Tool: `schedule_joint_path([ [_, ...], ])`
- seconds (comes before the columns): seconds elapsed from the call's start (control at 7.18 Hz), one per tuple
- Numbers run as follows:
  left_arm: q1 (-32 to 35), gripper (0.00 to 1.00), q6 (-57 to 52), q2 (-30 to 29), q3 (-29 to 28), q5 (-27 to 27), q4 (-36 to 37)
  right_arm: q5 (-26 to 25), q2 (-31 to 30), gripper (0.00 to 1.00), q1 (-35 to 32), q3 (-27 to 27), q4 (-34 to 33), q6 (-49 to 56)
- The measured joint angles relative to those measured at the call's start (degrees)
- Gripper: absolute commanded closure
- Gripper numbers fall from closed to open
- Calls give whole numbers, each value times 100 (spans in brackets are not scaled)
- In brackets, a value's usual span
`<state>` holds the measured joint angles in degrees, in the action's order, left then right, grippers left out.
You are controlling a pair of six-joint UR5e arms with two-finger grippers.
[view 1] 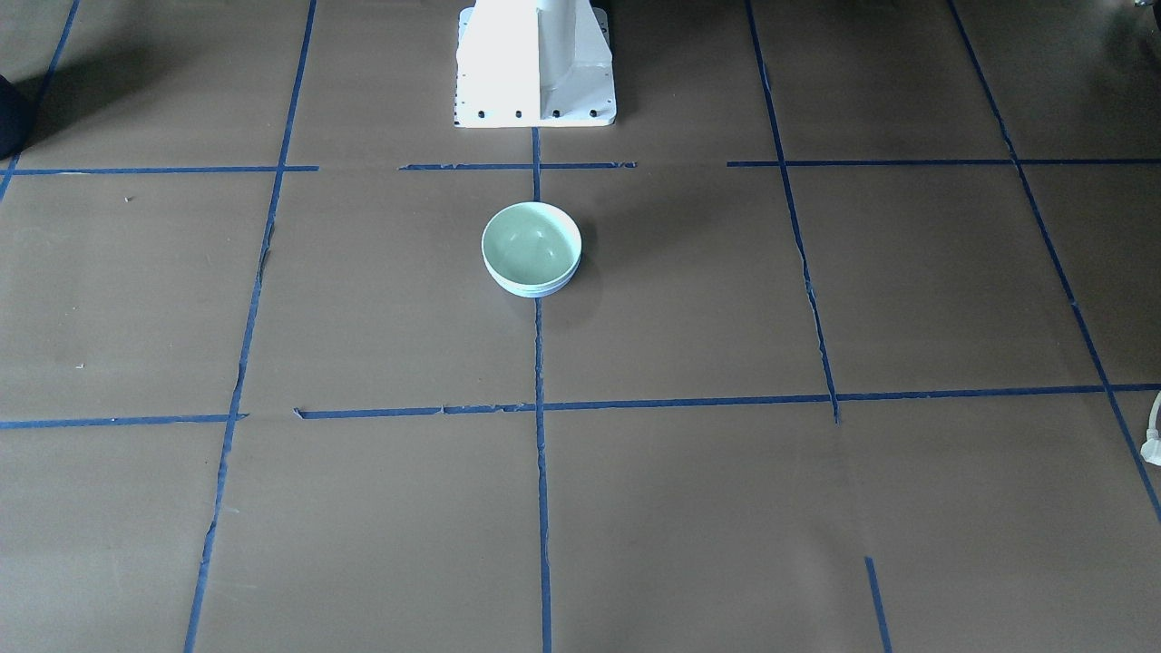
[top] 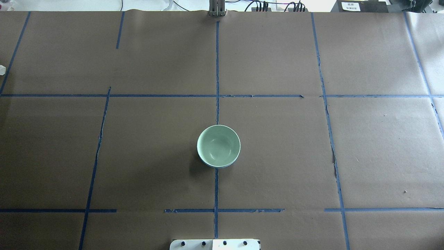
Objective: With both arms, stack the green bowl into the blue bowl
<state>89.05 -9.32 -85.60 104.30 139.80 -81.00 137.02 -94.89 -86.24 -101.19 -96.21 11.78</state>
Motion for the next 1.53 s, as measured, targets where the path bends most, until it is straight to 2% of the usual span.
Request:
schedule_joint_path([
  [1.53,-19,0,0,-56,-14,-48,14,9,12,0,192,22,-3,-88],
])
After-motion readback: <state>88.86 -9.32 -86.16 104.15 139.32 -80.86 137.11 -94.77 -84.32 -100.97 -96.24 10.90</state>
